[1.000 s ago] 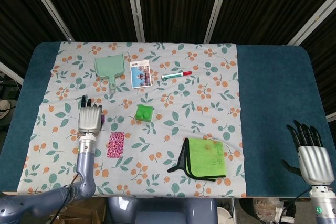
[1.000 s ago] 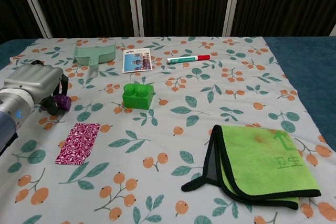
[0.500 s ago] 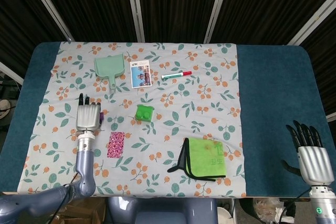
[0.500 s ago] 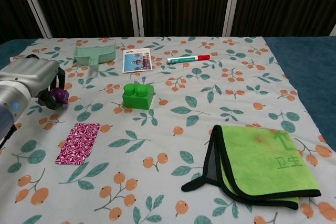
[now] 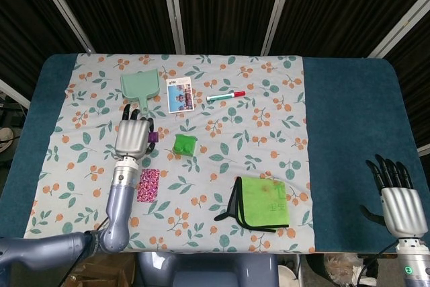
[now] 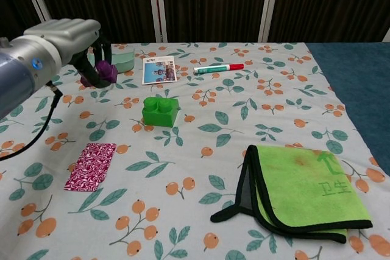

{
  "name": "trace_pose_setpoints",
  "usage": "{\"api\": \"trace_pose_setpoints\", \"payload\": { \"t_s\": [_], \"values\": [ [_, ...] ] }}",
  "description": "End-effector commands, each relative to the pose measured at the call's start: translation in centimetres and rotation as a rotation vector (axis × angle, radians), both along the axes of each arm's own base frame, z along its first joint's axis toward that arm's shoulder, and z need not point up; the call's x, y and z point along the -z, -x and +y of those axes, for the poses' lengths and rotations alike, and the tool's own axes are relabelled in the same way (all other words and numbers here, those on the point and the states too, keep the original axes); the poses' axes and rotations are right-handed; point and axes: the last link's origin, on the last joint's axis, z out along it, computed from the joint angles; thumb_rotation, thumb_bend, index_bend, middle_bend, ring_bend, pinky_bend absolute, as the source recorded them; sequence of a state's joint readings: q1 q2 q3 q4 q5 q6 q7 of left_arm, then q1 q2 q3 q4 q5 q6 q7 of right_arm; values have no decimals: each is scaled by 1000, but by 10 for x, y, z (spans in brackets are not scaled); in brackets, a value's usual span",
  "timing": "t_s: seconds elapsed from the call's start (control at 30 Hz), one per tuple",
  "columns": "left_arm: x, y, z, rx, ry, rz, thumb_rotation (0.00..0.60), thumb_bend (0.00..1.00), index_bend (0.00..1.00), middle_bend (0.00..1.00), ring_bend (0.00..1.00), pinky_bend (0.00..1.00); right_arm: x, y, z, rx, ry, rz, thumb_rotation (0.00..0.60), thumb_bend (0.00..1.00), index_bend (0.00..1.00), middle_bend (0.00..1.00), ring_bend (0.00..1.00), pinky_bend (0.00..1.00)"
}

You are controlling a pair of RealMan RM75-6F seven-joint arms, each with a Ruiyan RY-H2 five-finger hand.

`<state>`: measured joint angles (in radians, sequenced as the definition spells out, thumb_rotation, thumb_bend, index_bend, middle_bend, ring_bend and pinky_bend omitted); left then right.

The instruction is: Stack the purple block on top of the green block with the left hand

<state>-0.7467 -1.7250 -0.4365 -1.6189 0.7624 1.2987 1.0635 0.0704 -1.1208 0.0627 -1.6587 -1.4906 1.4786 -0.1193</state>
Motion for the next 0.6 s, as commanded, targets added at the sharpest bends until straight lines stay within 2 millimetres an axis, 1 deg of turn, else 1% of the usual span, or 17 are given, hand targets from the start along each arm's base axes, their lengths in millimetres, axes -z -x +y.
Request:
{"api": "trace_pose_setpoints", "payload": {
  "t_s": [0.03,0.17,0.3,0.43,0.6],
  "values": [
    [-17,-34,0,27,-17,44,600,472,586,496,173,57,0,0,0,0,-1,1,600,167,101,46,8,36],
    [-17,-48,-3,9,7,101,600,476,589,495,173,57,-1,0,1,0,3,-1,600,167,101,46,7,36],
    [-11,-55,-6,-12,34,164,600,477,589,496,173,57,-2,1,1,5,7,-3,600,167,101,46,7,36],
    [-2,-60,-5,-39,60,160,600,479,589,496,173,57,-3,1,2,4,8,-2,600,168,101,46,7,36],
    [10,-62,2,-51,75,142,600,479,590,487,173,57,-2,0,2,5,7,2,600,168,101,46,7,36]
  ]
}}
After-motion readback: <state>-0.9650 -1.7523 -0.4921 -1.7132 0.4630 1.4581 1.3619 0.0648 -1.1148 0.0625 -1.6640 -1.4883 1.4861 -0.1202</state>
